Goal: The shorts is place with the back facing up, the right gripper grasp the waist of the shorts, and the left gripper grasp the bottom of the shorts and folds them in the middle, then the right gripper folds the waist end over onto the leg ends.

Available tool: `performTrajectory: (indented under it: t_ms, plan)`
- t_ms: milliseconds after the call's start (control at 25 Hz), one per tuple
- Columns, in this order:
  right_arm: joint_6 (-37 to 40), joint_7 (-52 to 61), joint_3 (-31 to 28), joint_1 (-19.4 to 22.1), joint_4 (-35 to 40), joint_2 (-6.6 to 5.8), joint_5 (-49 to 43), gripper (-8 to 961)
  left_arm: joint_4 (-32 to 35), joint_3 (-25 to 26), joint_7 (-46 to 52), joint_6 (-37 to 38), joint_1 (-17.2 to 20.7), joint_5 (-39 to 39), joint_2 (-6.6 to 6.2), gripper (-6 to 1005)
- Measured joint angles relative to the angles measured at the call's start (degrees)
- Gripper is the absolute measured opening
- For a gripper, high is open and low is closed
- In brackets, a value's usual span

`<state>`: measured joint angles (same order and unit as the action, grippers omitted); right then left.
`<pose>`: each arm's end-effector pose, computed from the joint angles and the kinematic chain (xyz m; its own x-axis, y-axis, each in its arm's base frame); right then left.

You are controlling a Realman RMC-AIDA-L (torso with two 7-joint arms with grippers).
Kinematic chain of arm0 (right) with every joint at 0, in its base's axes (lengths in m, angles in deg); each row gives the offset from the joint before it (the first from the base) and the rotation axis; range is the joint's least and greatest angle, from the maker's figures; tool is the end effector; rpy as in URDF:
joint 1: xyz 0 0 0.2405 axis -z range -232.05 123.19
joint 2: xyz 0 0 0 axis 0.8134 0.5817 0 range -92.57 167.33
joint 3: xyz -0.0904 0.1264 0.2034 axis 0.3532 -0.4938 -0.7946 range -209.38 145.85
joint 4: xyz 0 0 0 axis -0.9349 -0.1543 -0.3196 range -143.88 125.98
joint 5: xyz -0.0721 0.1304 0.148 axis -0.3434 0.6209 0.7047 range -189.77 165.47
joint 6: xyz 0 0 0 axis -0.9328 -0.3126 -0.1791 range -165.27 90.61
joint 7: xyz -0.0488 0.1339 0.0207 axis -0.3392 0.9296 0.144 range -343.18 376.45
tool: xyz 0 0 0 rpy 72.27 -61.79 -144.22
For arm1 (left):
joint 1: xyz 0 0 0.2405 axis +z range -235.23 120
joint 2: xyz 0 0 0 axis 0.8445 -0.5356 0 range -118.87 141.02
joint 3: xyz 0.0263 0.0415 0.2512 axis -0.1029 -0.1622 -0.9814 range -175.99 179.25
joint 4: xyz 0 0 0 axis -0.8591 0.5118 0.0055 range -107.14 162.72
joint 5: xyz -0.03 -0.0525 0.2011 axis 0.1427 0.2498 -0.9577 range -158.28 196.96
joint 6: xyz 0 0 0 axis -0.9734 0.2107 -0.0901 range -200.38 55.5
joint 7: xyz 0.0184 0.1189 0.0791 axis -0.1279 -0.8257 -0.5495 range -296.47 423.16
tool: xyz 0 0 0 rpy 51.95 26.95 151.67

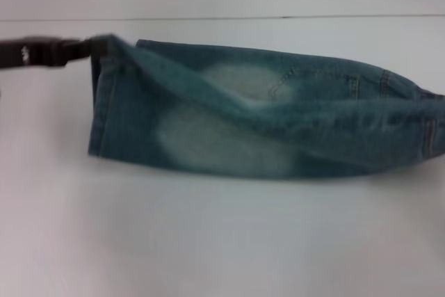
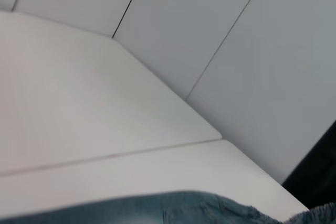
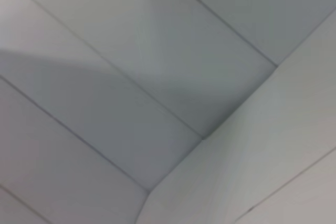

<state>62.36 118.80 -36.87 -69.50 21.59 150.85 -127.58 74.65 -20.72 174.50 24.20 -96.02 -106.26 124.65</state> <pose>0.3840 0.2318 0.1112 -0.0129 -0.3908 -0.9204 -0.9471 -0.2906 0.1366 -0.2463 0.3733 0.0917 0.5678 0.6011 0.5624 0.7498 -0.6596 -0.0519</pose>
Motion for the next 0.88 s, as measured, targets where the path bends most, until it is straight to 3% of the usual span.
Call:
performTrajectory:
  t_ms: [280,520,680,880]
  plan:
    - [-3.9,0.5,-0.1,-1.0,-2.6,-0.06,3.9,31,-1.2,-1.4,-1.0,-5.8,-3.4,0.0,0.53,16]
    - [-7.8,-0.1,-0.1,-1.4,-5.0,0.77,7.1,30,-1.3,-5.3,-2.0,-13.2,-3.7,0.7,2.17,15]
    - [-10.1,-0.7,0.0,-2.3,-6.0,1.03,7.4,30,-1.8,-5.6,-3.3,-16.6,-3.6,0.8,3.25,15]
    - [-14.9,-1.5,-0.1,-4.2,-6.2,2.27,8.0,30,-2.0,-5.6,-3.8,-21.2,-3.5,0.9,4.91,13]
